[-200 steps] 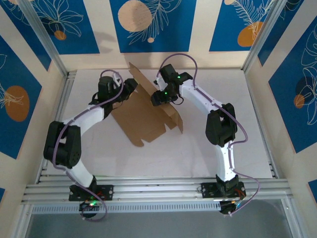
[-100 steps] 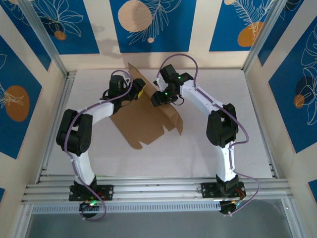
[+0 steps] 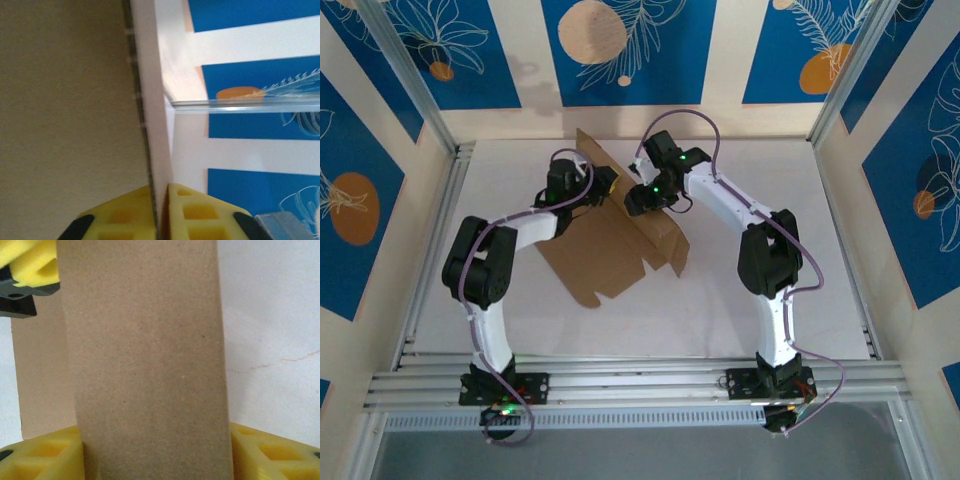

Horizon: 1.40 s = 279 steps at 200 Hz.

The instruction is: Fold the paper box

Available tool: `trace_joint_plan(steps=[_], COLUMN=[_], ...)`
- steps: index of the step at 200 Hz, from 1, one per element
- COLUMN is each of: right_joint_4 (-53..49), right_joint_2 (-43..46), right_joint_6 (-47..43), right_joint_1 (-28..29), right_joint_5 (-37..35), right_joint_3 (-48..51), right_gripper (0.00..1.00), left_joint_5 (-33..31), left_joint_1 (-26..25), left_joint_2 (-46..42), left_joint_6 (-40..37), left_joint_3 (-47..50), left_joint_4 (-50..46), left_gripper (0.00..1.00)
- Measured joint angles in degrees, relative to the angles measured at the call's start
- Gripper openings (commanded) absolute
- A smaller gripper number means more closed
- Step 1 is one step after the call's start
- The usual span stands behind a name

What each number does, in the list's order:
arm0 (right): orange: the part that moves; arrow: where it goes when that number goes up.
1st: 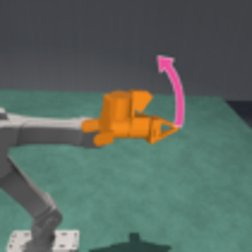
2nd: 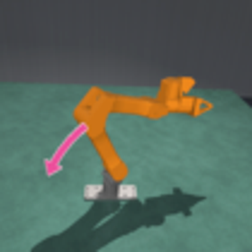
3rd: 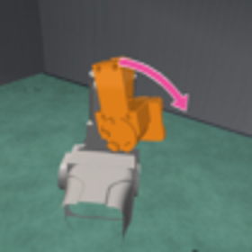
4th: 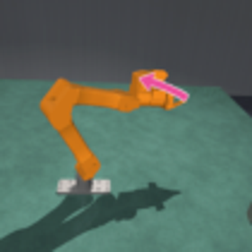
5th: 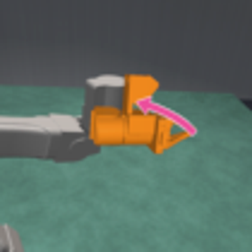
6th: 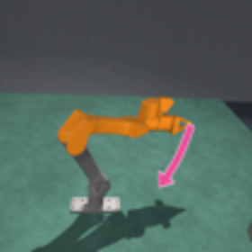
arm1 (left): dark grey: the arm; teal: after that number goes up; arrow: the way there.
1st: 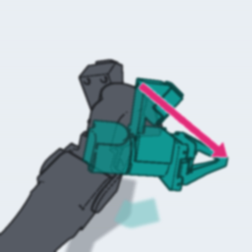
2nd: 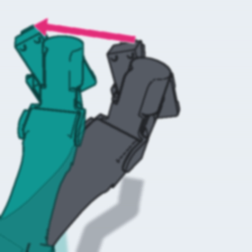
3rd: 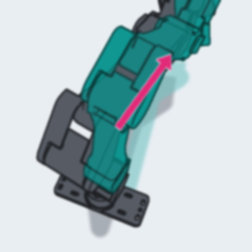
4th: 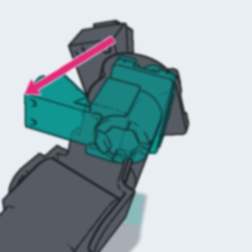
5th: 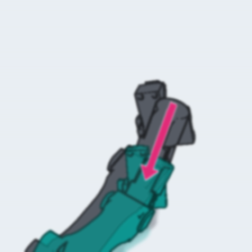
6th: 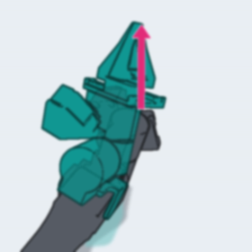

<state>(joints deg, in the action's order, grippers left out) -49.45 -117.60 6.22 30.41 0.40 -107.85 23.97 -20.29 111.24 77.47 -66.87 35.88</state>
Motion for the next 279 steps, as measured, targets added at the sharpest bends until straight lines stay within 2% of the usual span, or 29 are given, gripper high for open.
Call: trace_joint_plan(steps=[23, 41, 89, 107, 129, 168, 185, 208, 279], right_joint_4=[0.2, 1.0, 2.3, 2.0, 2.5, 6.0, 6.6, 7.5, 14.6], right_joint_2=[1.8, 5.5, 18.8, 23.1, 28.9, 37.7, 38.5, 38.3, 32.2], right_joint_6=[0.0, 0.0, 6.0, 12.7, 23.6, 44.8, 51.2, 55.2, 52.6], right_joint_1=[0.5, 1.6, 5.1, 5.2, 5.9, 13.4, 14.5, 13.8, 7.1], right_joint_5=[-1.2, -3.8, -10.4, -10.0, -7.1, -4.7, -5.2, -6.7, -6.1], right_joint_3=[0.2, 2.4, 6.7, 9.0, 15.5, 32.7, 37.2, 39.0, 36.1], right_gripper=[0.73, 0.73, 0.55, 0.50, 0.55, 0.55, 0.55, 0.54, 0.52], left_joint_5=[-0.2, -0.2, -0.2, -0.2, -0.2, -0.5, -1.1, -2.1, -9.6], left_joint_1=[0.0, 0.0, 0.2, 0.4, 0.6, 0.7, 0.7, 0.5, -2.8], left_joint_2=[0.0, 0.0, -1.1, -2.7, -4.8, -6.1, -6.8, -8.0, -13.0], left_joint_6=[1.2, 1.9, 2.9, 3.0, 2.4, 1.5, 1.5, 1.5, 1.5], left_joint_3=[2.4, 4.5, 11.3, 14.0, 16.8, 18.1, 18.7, 19.3, 21.3], left_joint_4=[4.3, 8.2, 17.7, 19.3, 19.4, 19.1, 18.8, 17.6, 12.1], left_gripper=[0.00, 0.00, 0.00, 0.00, 0.00, 0.00, 0.00, 0.00, 0.00])
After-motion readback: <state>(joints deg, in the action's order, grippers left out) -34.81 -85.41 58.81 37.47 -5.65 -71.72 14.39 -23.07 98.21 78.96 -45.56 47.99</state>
